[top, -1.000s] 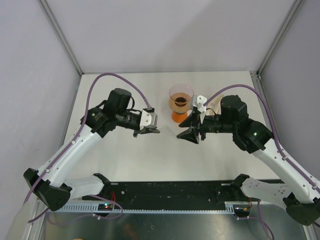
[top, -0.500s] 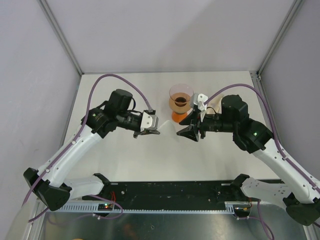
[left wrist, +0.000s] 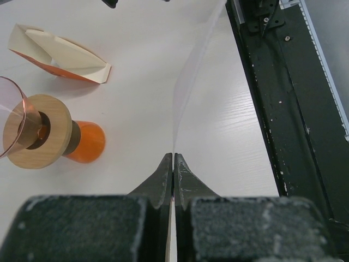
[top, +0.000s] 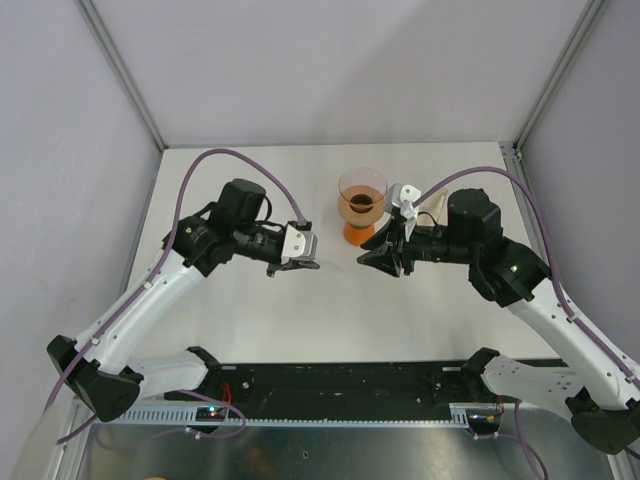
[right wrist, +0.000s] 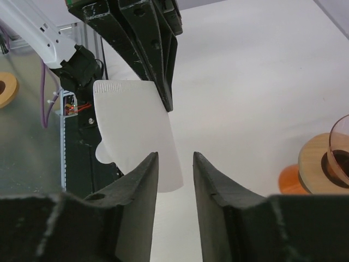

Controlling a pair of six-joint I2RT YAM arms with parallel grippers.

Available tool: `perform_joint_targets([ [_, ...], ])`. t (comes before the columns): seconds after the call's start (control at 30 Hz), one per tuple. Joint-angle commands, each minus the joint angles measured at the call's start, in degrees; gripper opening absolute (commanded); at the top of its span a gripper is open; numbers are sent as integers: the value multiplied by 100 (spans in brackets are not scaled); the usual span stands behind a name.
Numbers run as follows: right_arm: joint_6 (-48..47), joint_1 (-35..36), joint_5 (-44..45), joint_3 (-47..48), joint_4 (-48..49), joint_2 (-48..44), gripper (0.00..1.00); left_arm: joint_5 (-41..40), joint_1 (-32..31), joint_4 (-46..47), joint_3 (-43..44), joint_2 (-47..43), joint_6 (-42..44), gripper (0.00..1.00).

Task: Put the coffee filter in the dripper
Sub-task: Pick up the coffee filter from the coffee filter holder.

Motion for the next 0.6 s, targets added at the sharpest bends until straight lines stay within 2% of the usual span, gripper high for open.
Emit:
perform_joint_targets([
  [0.0, -189, -64, -361, 204, -137, -72, 40, -112, -56, -18, -59, -131, 197, 0],
  [0.13, -165, -38, -635, 204, -300, -46, 47, -294, -56, -20, -107, -127, 269, 0],
  [0.43, -173, 575, -607, 204, -339, 101, 60, -294, -84, -13, -156, -171, 339, 0],
  [0.5, -177, 647, -484, 204, -339, 128, 61, -297, -89, -23, -166, -189, 353, 0],
  [0.57, -130, 692, -269, 204, -304, 165, 57, -276, -90, -35, -168, -196, 365, 0],
])
